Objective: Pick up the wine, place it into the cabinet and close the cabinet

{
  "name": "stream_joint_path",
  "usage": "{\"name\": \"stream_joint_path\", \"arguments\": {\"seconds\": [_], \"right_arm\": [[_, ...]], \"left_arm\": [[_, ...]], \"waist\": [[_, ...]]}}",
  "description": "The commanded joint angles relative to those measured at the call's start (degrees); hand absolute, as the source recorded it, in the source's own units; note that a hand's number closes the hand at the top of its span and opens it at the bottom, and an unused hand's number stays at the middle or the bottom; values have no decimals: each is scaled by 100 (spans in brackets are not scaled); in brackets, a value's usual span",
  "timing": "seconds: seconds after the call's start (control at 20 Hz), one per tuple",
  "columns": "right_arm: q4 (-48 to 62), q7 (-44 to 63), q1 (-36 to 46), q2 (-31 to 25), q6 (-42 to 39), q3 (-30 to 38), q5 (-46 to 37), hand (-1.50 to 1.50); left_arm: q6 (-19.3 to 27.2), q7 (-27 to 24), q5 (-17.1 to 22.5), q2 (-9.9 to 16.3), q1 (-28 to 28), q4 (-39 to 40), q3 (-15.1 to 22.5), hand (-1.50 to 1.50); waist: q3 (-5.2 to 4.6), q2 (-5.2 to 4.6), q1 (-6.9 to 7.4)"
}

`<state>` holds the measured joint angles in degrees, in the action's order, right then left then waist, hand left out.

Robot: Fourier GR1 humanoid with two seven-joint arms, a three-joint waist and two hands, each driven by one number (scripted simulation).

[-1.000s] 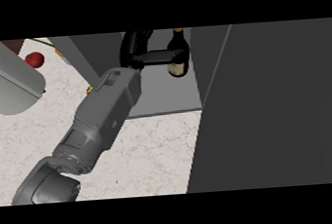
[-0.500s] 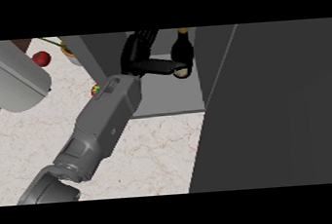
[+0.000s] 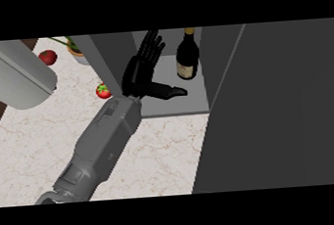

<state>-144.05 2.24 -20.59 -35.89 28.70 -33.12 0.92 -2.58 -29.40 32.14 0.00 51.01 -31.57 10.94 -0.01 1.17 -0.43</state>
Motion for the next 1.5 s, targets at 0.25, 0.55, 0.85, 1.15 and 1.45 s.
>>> {"name": "stream_joint_path", "arguments": {"seconds": [0.25, 0.55, 0.85, 1.15, 1.45], "right_arm": [[-1082, 305, -448, -105, 75, -109, 162, -150], [-1133, 545, -231, -152, 162, 156, 193, -150], [-1281, 354, -531, -650, -190, 228, 201, -150], [-1073, 153, -410, -712, -532, -211, 280, -150], [-1208, 194, -382, -1277, -1400, -855, 376, 150]], "left_arm": [[346, 347, 137, 0, -1783, -2035, 898, -150], [615, 544, -74, 87, -2988, -3400, 1124, -150], [91, 649, 211, 698, -3934, -4347, 994, -150], [-279, 754, 492, 1346, -4645, -5153, 705, -150], [-357, 563, 465, 1616, -4648, -5122, 330, -150]], "waist": [[2, 17, 121], [-2, -46, 165], [1, -69, 46], [1, -66, 83], [-6, -75, 28]]}}
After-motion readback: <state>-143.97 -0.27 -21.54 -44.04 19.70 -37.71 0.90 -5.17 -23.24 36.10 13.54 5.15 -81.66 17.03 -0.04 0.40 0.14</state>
